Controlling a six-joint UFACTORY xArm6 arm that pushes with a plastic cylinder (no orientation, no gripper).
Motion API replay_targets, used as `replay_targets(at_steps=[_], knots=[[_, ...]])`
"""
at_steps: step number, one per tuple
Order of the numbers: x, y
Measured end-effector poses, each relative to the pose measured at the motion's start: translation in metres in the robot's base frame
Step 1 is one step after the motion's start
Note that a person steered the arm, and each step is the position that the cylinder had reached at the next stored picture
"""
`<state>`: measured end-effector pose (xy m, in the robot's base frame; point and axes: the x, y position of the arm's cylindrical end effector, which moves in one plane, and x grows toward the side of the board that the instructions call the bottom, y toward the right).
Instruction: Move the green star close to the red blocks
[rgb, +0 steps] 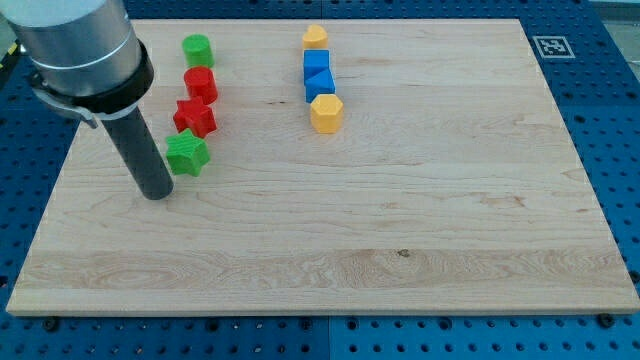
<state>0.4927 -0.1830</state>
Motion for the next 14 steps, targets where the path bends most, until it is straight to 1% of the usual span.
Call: replay_targets(at_steps=[3, 6, 7, 8, 10, 12, 14], knots=[[-0.033, 0.012], [-0.083, 0.015], [-0.082, 0.017], [-0.056, 0.023], [-0.054, 0.064], [-0.055, 0.080], [-0.100, 0.079]])
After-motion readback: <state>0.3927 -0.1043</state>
